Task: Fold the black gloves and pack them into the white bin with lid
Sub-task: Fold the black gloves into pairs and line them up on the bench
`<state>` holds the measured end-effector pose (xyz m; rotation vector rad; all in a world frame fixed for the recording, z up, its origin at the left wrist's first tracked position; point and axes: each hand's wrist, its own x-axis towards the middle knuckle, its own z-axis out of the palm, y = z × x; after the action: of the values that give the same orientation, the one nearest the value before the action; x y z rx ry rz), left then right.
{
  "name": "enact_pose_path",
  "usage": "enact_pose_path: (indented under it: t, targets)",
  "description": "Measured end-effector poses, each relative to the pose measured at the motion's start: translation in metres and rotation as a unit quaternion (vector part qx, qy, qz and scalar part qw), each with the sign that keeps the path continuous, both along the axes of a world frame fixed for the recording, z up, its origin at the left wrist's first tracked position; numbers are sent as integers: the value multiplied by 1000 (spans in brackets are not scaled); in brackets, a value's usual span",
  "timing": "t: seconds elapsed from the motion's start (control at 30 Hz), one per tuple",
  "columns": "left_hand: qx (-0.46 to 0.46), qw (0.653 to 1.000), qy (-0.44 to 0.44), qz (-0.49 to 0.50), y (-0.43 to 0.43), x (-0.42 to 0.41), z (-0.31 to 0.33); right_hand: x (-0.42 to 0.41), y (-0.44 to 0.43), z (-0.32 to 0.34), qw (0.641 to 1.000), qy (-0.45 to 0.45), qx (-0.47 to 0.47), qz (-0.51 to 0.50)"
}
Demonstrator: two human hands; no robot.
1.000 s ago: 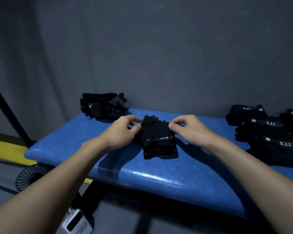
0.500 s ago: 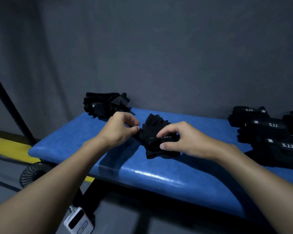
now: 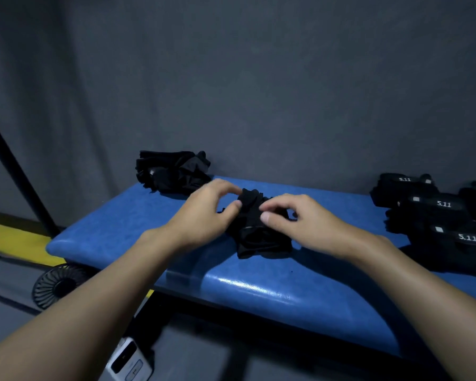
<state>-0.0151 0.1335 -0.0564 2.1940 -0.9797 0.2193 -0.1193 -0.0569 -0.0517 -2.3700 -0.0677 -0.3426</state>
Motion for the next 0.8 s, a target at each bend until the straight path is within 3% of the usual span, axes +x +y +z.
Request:
enact_pose_path:
  t: [0.1,0.27,0.5,0.67,0.8]
  targets:
    - [56,997,8,-55,-6,-8,-1,4,-6,-5,999,14,-26,-38]
    - [242,970,-10,-24,-3,-5,-6,0,-8,-9,992,92,-82,-14]
    - [294,955,17,-38,3,-1,-12,-5,-15,-10,956,205,-204,54]
    - [318,947,16,-34,3,2,-15,-12,-16,-4,982,116,-125,82]
    - [322,945,36,-42,4,3,-14,-17,-20,-3,974,93,-189,82]
